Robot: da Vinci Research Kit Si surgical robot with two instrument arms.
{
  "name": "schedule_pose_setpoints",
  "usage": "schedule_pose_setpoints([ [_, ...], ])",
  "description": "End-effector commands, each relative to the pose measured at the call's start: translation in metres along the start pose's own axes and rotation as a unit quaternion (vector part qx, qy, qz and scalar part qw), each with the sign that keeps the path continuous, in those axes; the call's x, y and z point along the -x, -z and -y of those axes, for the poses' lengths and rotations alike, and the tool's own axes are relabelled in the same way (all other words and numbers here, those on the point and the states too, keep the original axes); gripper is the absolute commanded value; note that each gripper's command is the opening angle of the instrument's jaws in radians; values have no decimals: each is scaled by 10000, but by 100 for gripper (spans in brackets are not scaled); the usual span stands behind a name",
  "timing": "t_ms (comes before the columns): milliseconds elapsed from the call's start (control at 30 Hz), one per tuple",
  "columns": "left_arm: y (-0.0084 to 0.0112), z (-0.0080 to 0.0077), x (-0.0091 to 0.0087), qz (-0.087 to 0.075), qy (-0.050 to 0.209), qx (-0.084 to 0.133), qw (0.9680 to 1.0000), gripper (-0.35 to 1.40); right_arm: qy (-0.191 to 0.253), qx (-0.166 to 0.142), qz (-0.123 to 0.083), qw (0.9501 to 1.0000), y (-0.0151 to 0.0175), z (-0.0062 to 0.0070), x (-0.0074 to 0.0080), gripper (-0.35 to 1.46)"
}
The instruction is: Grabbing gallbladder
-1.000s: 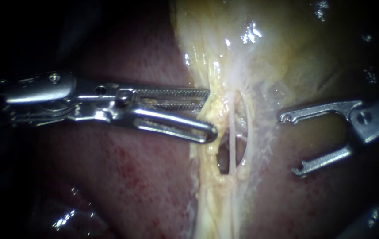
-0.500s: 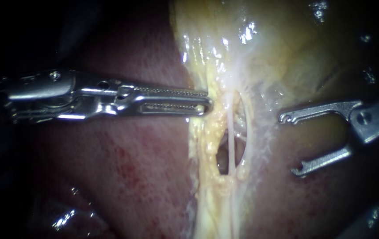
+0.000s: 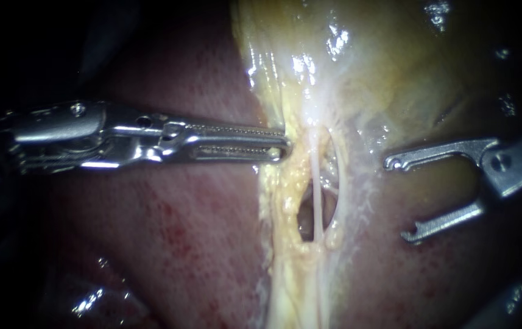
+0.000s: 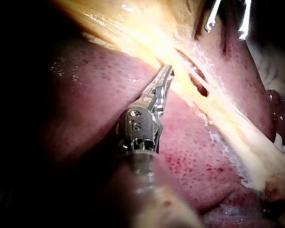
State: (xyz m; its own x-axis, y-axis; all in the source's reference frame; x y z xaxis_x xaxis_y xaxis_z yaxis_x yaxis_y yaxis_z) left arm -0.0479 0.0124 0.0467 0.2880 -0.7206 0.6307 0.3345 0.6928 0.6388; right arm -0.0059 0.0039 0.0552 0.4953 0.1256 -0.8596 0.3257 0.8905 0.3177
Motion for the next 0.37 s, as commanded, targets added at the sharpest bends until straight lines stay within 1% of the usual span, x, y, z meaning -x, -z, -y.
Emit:
schedule_pose_setpoints([
  [33,0,0,0,0,-1,-7,10000,-25,2,-2,-1,10000,0,0,0,58],
  [367,1,0,0,-5,-1,-22,10000,-25,3,-3,-1,10000,1,0,0,58],
])
